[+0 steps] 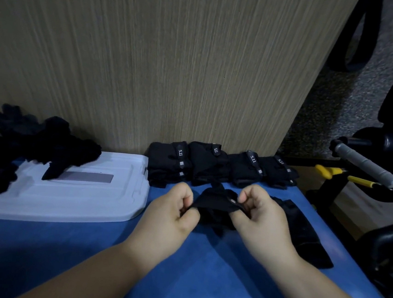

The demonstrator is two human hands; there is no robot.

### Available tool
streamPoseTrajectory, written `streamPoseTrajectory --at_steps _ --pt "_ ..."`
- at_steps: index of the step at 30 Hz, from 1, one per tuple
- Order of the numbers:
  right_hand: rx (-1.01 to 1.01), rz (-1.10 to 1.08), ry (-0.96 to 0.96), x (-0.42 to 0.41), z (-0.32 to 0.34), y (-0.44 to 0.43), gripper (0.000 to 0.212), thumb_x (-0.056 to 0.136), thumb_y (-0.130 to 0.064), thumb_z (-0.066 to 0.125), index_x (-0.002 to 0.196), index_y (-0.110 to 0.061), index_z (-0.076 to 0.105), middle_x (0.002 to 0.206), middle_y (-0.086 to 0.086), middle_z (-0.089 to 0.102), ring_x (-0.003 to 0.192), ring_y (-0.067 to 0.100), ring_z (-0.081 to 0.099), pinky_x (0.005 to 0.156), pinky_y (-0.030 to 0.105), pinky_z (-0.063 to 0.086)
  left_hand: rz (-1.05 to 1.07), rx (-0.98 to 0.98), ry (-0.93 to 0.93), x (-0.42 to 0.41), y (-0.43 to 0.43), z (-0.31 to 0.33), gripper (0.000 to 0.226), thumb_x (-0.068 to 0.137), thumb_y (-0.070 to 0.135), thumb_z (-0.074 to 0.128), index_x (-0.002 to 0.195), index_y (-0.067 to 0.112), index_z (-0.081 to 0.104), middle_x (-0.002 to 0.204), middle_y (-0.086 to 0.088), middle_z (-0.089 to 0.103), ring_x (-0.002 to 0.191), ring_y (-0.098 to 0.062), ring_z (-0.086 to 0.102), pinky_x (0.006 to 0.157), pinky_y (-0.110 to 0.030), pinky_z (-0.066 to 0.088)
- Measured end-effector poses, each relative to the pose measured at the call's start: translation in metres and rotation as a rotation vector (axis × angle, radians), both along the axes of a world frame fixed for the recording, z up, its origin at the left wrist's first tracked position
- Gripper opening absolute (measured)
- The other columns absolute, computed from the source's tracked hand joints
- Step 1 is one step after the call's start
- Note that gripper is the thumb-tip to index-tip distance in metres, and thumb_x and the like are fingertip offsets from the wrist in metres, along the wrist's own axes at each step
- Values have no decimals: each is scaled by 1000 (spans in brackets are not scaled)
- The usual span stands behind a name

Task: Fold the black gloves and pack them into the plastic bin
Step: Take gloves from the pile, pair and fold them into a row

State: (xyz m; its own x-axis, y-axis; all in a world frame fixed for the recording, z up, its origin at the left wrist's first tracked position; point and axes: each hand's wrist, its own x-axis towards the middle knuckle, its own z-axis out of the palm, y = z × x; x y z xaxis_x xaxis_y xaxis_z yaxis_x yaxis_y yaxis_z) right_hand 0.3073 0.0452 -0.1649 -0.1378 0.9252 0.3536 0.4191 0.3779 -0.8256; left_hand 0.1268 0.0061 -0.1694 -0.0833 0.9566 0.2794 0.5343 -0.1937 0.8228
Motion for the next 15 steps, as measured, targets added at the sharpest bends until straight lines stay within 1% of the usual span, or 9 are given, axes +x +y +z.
streamPoseTrajectory --at_steps 2,5,6,8,9,10,11,13,15 --pt "18 -12 -36 0 1 0 26 81 -4 62 75 -24 46 54 -12 49 48 5 38 49 18 35 3 -10 -10 -1 0 -1 24 86 14 52 72 26 36 54 -2 43 72 -34 61 50 -30 34" --pt "0 -6 -92 0 1 -1 22 87 -9 56 84 -26 43 55 -9 53 46 6 42 47 20 35 -22 -35 18 0 -3 -1 22 84 16 52 74 28 36 58 -6 50 74 -33 64 56 -46 43" --pt "-19 -3 -101 1 1 -1 22 89 -11 54 87 -28 42 55 -5 54 45 7 44 48 25 37 -32 -42 26 1 -4 -1 23 84 16 53 73 29 36 56 -3 47 68 -32 63 55 -46 42" --pt "-64 2 -100 0 1 -3 24 91 -9 49 92 -32 41 54 -1 55 45 9 49 49 34 43 -47 -60 35 3 -4 0 25 82 15 54 71 29 37 51 4 42 50 -19 46 51 -39 37" --pt "-82 9 -95 -1 2 -4 26 91 -8 46 94 -33 42 53 -2 56 46 11 51 51 37 47 -56 -79 33 3 -4 1 25 81 14 55 71 29 37 51 3 44 48 -13 39 50 -36 35" --pt "-92 20 -88 -1 2 -5 30 91 -6 44 95 -35 43 51 -3 56 46 11 50 52 39 49 -76 -111 17 3 -5 2 24 79 16 56 70 29 38 53 -2 49 49 -12 39 50 -35 36" --pt "-92 33 -79 -2 3 -6 33 90 -3 43 96 -36 44 50 -4 54 45 9 48 50 38 49 -106 -156 -10 3 -5 3 21 77 19 57 70 27 39 60 -9 57 51 -14 46 52 -38 41" --pt "-72 55 -67 -2 4 -7 41 89 3 42 95 -37 47 48 -4 48 42 6 39 42 26 41 -182 -255 -100 2 -5 6 20 77 27 61 70 23 43 70 -13 63 66 -21 65 68 -45 53" --pt "-39 82 -60 -2 7 -9 45 89 6 45 96 -38 51 55 2 52 44 6 39 45 18 35 -225 -341 -233 1 -6 7 34 76 46 63 74 16 49 75 -5 66 80 -16 71 80 -42 55"
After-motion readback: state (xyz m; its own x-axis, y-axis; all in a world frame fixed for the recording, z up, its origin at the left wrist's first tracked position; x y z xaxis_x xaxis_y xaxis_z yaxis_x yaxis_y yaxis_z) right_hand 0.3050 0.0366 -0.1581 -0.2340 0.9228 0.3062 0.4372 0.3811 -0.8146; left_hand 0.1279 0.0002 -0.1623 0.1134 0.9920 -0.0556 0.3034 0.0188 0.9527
